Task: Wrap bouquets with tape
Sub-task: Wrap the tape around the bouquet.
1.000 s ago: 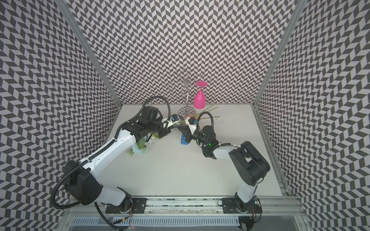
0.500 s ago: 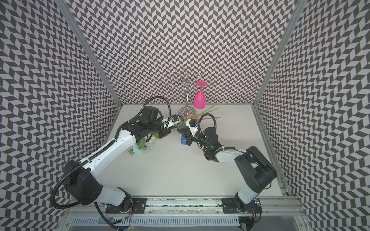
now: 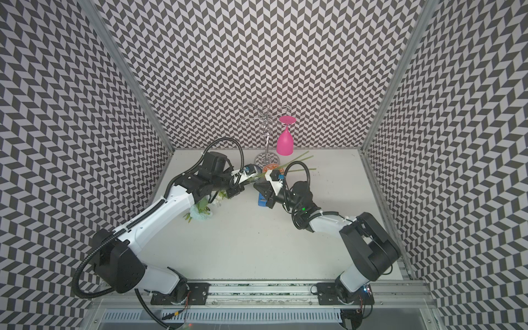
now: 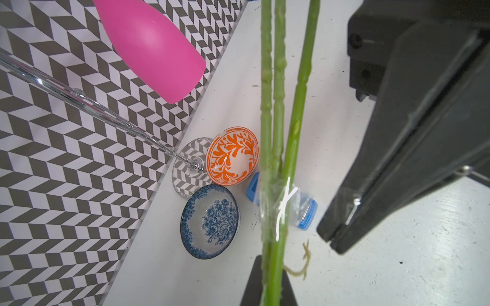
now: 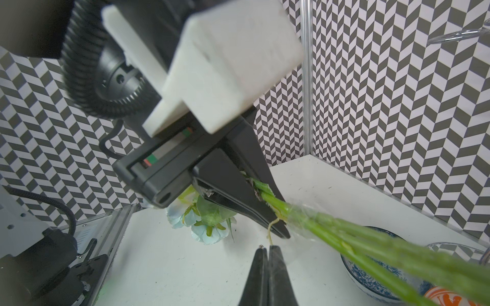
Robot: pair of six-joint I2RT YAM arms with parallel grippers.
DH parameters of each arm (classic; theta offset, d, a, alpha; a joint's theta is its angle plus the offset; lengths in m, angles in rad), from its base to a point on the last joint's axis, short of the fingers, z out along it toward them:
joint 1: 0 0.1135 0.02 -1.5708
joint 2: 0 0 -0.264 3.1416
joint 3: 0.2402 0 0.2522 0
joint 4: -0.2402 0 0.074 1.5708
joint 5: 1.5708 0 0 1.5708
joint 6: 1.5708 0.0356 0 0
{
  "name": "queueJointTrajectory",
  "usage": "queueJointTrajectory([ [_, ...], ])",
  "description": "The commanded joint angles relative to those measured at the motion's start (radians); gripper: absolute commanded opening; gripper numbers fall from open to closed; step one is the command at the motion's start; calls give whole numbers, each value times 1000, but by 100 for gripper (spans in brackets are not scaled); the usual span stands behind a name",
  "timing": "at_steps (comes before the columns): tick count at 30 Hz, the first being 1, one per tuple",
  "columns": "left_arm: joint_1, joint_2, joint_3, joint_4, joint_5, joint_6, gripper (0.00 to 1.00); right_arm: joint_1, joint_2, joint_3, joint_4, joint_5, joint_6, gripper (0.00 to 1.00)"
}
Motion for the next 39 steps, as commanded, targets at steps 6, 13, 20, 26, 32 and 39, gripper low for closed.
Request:
queueJointTrajectory([
  [6,15,18,15,18,-15,2,0,16,-73,-38,8,-68,-3,0],
  [13,15,17,12,25,-7,2,0,22,-114,-47,-55,-57,-3,10],
  [20,15,12,3,20,-6,5,0,56,-100,14,-97,-68,-29,17],
  [26,15,12,2,16,-1,8,0,54,-89,61,-129,-15,-78,25],
  [32,15,6,-1,11,2,12,0,52,-62,143,-225,98,-196,26],
  [39,15,3,-4,6,11,20,0,46,-67,240,-447,177,-380,24],
])
